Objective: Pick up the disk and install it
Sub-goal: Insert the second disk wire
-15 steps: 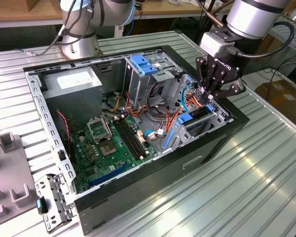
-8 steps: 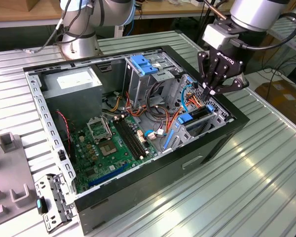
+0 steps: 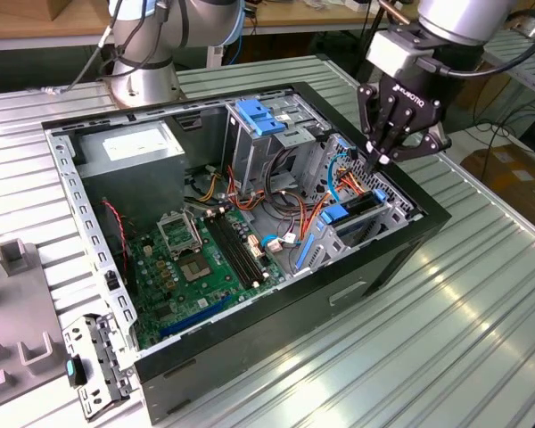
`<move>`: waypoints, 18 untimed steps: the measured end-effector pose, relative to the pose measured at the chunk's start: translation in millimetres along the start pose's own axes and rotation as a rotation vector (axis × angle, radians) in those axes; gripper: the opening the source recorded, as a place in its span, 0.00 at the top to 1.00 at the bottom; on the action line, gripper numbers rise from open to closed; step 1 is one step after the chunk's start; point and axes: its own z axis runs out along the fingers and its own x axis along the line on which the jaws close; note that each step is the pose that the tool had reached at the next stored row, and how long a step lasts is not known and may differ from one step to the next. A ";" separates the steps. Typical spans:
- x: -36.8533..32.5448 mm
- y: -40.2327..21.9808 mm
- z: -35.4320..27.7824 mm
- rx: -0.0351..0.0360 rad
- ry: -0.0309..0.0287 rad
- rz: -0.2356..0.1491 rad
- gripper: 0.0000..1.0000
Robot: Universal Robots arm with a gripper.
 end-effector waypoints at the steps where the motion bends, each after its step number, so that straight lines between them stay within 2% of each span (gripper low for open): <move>1: -1.7 0.0 -0.6 -0.0008 0.0003 0.000 0.89; 4: -10.1 -0.1 -4.4 -0.0045 0.0019 0.000 0.89; 5: -15.5 -0.1 -6.3 -0.0076 0.0030 0.000 0.89; 7: -20.1 -0.3 -7.1 -0.0104 0.0032 0.000 0.89; 11: -40.7 -3.5 -7.8 -0.0211 0.0030 -0.001 0.89; 13: -44.4 -5.0 -7.7 -0.0235 0.0037 -0.001 0.89; 16: -45.8 -5.1 -7.1 -0.0239 0.0078 -0.001 0.89; 18: -45.9 -5.1 -6.7 -0.0239 0.0129 -0.001 0.89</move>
